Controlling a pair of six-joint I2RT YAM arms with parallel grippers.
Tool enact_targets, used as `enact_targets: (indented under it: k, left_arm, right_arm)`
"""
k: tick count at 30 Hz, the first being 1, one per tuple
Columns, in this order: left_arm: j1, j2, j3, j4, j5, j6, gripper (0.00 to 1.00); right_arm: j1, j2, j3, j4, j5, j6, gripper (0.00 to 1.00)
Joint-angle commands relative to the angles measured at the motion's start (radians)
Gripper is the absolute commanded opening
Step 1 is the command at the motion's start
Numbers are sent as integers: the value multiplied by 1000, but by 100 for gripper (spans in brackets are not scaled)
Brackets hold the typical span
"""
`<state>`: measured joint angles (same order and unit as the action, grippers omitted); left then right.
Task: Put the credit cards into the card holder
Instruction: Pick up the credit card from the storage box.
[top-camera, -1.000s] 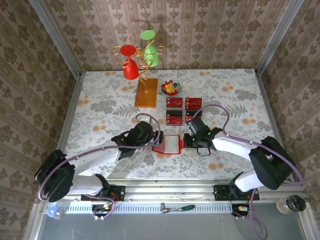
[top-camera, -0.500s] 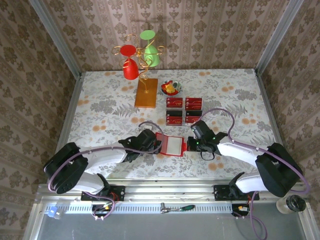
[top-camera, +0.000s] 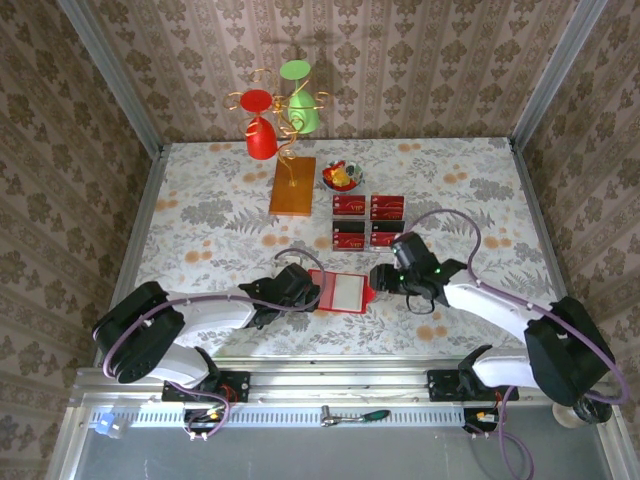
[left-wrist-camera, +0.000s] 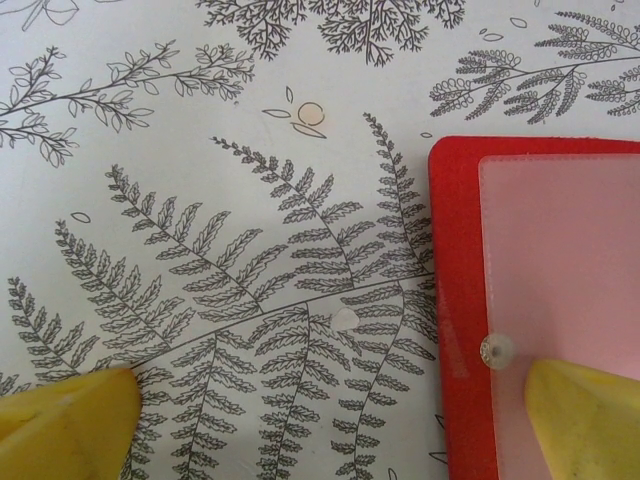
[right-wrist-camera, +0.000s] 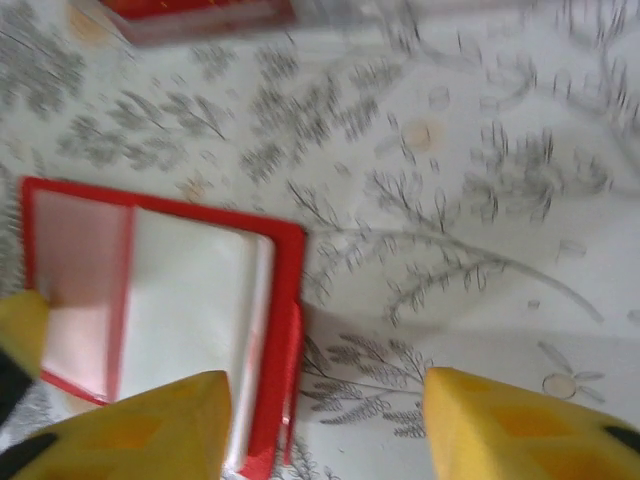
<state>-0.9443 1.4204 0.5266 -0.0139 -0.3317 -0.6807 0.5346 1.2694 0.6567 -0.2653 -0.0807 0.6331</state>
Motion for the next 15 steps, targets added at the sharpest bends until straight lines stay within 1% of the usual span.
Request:
enact_targets:
  k: [1, 4, 6, 9, 12, 15]
  left_arm:
    - [-5, 5, -13, 14, -16, -13, 100]
    - [-5, 0, -21, 18, -17, -18, 100]
    - [-4, 0, -26, 21, -19, -21, 100]
    - [-5, -1, -31, 24, -22, -24, 100]
    - [-5, -4, -38, 26, -22, -29, 100]
    - [-6, -9, -44, 28, -23, -34, 100]
  right_arm:
    - [-28, -23, 104, -75, 37, -88, 63]
    - [-28, 28, 200, -131, 93, -162, 72]
    - [-28, 79, 274, -170, 123, -203, 73]
    - [-27, 171, 374, -229, 107, -298, 72]
    - [-28, 238, 439, -244, 78, -371, 66]
    - [-24, 296, 494, -250, 70, -422, 63]
